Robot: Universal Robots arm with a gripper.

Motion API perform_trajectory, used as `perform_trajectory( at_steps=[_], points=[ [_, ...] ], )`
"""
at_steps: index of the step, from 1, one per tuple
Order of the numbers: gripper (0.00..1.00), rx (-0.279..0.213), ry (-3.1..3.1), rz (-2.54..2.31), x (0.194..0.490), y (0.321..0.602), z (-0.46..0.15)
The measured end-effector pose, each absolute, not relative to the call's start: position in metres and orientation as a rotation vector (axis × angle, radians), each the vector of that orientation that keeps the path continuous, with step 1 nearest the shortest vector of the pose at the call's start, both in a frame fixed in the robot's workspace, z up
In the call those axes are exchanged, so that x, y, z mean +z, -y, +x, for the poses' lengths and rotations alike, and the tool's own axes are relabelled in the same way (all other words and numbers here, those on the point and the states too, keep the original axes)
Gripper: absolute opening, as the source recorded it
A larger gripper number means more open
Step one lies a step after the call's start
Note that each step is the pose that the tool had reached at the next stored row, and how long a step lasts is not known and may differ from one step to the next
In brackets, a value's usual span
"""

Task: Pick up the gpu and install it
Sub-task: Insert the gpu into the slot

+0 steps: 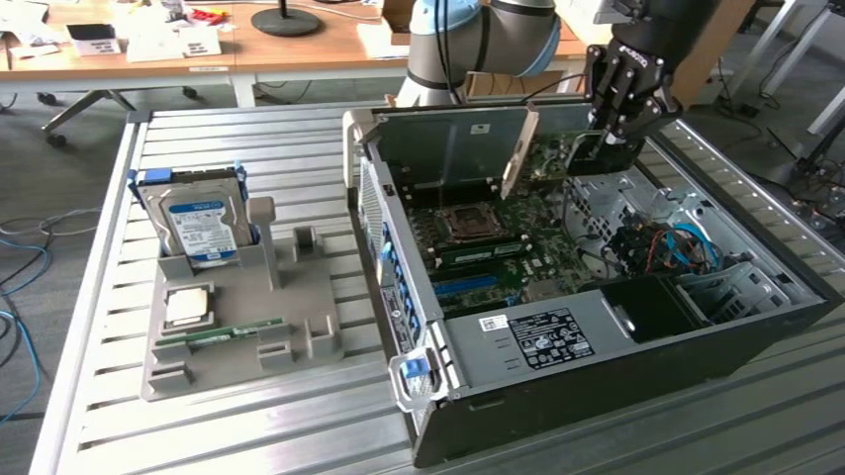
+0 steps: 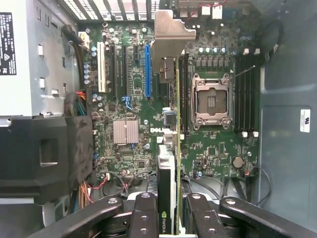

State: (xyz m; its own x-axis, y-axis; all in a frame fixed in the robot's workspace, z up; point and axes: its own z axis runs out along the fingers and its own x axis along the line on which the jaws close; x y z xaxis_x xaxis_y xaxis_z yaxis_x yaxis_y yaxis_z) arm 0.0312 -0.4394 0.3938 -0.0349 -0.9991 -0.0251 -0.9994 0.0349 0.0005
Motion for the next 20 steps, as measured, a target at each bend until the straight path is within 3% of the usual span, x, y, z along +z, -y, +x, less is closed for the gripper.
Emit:
perform_trajectory(
  at_steps=[20],
  points=[
    [0.27,0.028,-2.247,-2.170,0.378,0.439,0.030]
  ],
)
